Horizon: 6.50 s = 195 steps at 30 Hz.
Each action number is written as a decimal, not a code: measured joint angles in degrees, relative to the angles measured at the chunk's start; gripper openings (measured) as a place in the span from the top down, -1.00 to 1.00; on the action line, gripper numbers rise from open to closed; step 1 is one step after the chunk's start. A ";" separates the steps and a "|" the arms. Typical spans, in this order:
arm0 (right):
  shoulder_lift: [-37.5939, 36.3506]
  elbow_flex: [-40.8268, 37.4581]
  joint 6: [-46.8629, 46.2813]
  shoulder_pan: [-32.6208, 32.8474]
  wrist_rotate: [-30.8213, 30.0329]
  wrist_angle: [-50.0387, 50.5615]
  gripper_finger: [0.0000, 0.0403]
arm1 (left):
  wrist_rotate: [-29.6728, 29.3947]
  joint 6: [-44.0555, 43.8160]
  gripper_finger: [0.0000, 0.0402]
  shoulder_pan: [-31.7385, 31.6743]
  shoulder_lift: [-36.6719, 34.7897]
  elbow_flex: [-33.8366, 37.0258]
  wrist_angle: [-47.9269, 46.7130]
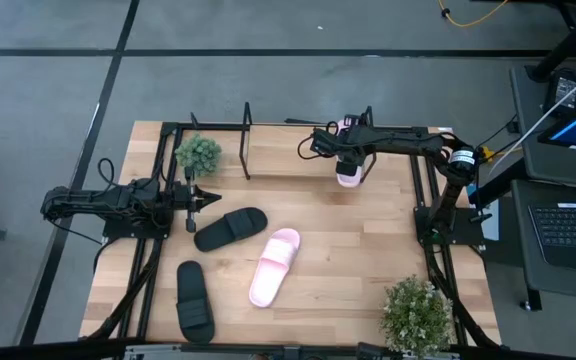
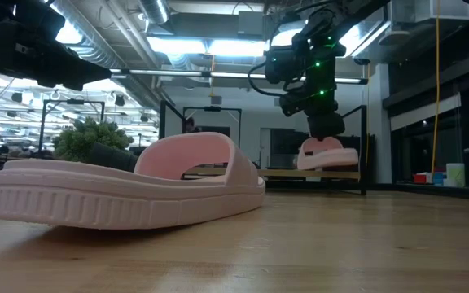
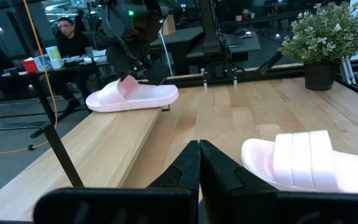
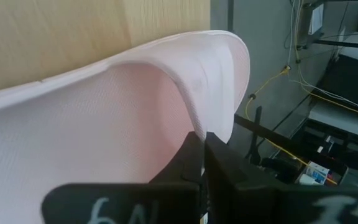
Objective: Pick and place slides into the shelf
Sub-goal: Put the right pink slides on the shelf, then put the pink slides on the shelf
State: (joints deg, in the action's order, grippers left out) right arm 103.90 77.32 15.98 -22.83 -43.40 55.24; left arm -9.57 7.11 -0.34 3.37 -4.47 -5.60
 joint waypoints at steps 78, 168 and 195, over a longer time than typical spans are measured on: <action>-0.02 0.17 -0.65 -0.46 2.56 2.36 0.49 | 0.01 -0.04 1.00 -0.01 0.00 0.02 0.02; -44.44 -57.70 -10.90 31.69 39.04 -76.96 0.99 | 22.46 -1.03 1.00 0.00 13.83 -2.79 9.33; -44.41 -57.70 -7.90 31.65 39.02 -76.67 0.99 | 29.40 5.44 1.00 -1.01 55.58 -27.49 7.54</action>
State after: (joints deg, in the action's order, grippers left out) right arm 59.48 19.62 8.08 8.82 -4.38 -21.43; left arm 19.83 12.56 -1.35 58.95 -31.96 1.94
